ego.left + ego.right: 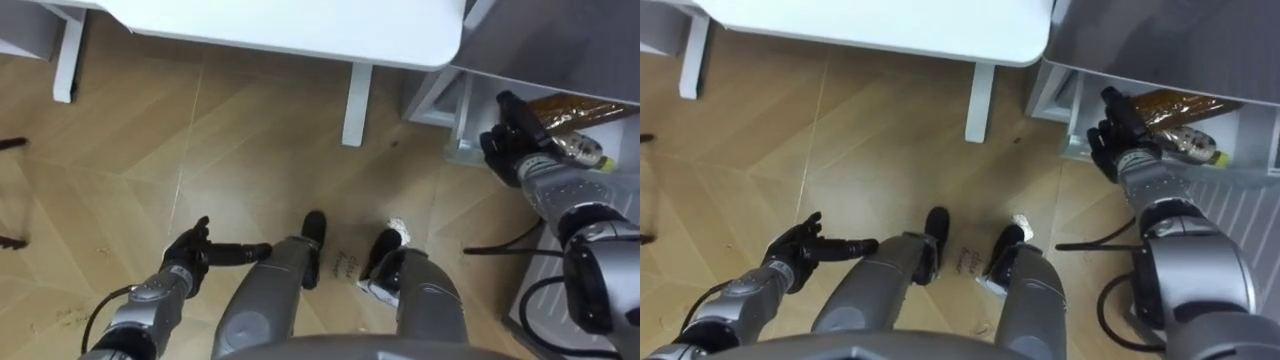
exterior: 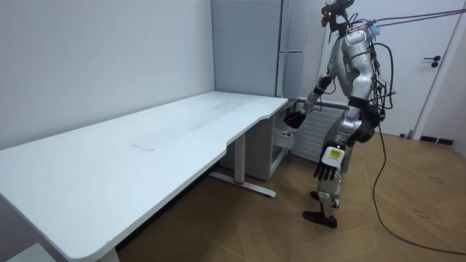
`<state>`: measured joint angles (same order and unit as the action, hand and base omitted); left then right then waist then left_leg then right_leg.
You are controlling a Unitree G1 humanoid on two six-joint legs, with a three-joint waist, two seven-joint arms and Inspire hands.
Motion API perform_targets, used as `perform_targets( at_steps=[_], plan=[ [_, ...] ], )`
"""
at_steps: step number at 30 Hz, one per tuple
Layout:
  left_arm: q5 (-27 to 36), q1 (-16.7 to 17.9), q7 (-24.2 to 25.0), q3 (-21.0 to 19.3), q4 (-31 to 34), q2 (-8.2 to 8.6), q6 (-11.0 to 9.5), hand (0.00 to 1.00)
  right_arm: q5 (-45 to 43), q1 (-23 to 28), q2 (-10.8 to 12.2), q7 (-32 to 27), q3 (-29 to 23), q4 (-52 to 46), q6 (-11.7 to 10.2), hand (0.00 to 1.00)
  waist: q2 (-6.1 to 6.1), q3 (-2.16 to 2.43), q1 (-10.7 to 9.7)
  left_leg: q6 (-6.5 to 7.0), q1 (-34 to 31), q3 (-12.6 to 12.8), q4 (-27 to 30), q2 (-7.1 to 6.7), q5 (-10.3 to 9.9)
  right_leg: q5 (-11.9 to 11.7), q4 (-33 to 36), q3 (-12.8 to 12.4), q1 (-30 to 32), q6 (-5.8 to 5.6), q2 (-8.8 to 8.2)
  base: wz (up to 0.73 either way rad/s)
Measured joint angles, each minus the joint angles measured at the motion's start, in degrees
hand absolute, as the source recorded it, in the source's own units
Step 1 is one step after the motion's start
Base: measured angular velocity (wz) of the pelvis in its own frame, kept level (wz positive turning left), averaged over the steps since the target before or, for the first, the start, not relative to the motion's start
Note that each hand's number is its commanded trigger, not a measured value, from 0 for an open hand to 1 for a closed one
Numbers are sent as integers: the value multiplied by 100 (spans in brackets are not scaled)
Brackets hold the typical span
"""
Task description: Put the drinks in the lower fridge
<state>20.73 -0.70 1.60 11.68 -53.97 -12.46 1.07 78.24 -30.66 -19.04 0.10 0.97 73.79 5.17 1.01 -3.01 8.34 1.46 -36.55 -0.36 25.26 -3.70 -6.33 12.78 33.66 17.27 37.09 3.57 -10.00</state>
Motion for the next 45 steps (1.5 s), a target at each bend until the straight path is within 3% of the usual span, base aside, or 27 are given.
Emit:
perform_targets(
  at_steps=[1, 6, 8, 15, 33, 39, 45],
  plan=[
    [0, 0, -6, 4, -9, 1, -2, 0, -17, -10, 0, 0, 1, 0, 0, 0, -1, 1, 6, 10, 0, 3, -8, -4, -7, 10, -3, 0, -2, -12, -4, 4],
    [1, 0, -84, 42, -13, 14, -7, 0, 6, -50, -51, -2, -1, -2, 32, 0, -39, 3, 8, 32, 2, 18, -20, -18, -23, 40, 4, -6, -2, -37, -21, 1],
    [3, 0, -99, 37, -17, 16, 28, 0, 15, -86, -151, -4, 3, -25, 116, 0, -45, 4, 25, 35, 10, 31, -25, -16, -25, 51, 22, -35, 11, -38, -25, -4],
    [2, -2, -90, 35, -83, 23, 44, 0, -12, -502, -466, 10, 36, -19, 106, 0, -47, 6, 28, 33, 121, 72, -83, -13, -20, 57, 21, -35, -71, -35, -27, 0],
    [3, 4, -88, 23, -141, 20, 89, 0, -9, -471, -462, 31, 63, -19, 118, 0, -15, -14, 10, 35, 227, 166, -184, -4, -8, 66, -17, -70, -127, -45, -36, 0],
    [3, 5, -96, 1, -171, 24, 96, 0, -34, -367, -461, 59, 61, -26, 118, 0, -8, -17, -3, 35, 302, 161, -199, 25, -9, 55, -96, -108, -222, -61, 31, 0],
    [5, 14, -221, -2, -265, 25, 50, 0, -568, -223, -447, -22, 61, -255, 91, 0, -2, -16, -18, 64, 441, 409, -244, 85, -42, 50, -108, -292, -272, -82, 81, -12]
  ],
)
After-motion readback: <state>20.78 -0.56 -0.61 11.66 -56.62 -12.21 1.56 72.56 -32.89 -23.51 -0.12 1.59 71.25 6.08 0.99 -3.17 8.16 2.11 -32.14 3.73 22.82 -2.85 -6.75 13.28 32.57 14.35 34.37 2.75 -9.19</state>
